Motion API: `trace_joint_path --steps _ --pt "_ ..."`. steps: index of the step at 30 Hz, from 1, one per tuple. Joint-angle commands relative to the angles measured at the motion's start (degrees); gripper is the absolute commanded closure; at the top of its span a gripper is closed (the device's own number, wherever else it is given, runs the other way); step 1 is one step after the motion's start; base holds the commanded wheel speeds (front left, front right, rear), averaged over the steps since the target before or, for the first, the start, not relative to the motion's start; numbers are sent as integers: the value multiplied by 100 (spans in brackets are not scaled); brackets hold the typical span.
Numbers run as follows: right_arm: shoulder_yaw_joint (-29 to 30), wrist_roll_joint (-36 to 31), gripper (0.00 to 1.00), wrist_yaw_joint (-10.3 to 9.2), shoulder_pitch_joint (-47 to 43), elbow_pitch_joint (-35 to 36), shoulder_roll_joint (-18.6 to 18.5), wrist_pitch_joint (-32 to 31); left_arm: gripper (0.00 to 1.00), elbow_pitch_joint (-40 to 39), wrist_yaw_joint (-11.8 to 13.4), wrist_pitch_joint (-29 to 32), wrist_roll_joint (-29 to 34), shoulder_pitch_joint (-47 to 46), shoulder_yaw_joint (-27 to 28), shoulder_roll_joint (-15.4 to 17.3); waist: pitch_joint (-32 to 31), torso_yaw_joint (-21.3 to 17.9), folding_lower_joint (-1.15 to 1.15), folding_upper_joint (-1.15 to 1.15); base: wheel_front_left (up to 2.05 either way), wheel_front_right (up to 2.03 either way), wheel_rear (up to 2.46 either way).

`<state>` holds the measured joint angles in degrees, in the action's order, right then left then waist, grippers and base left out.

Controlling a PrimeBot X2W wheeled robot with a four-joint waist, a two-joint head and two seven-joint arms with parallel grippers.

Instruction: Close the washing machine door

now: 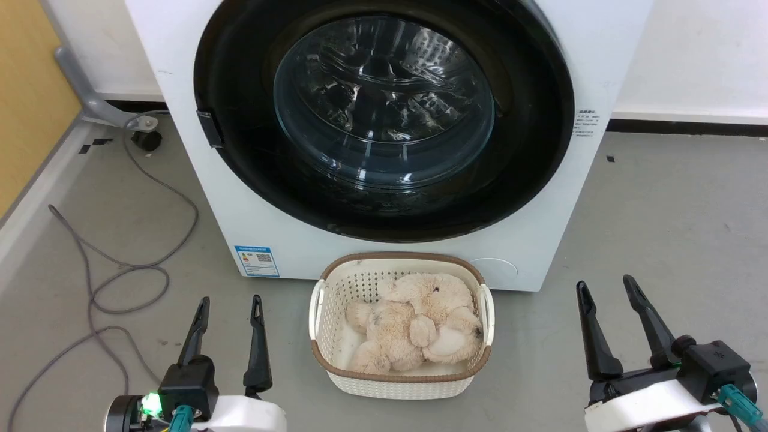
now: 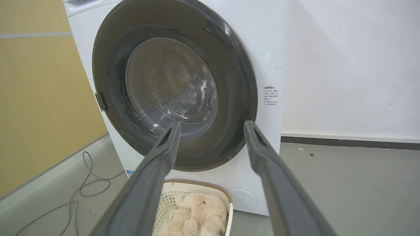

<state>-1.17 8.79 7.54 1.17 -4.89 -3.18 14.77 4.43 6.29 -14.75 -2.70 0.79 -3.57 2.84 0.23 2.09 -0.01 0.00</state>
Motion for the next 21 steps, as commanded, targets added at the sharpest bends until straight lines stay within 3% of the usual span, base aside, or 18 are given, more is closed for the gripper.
trace_joint_path --steps 1,2,21 --pt "14 -7 0 -5 -75 23 29 23 0 2 -38 -25 10 64 -15 4 -11 19 1 0 0 0 0" --pt "14 -9 100 0 0 5 0 -1 100 -2 -30 1 0 8 -13 0 -9 17 1 0 0 0 0" --pt "27 -124 100 -1 -11 66 3 -200 100 -60 -120 203 35 -2 35 0 -14 -8 1 0 0 0 0"
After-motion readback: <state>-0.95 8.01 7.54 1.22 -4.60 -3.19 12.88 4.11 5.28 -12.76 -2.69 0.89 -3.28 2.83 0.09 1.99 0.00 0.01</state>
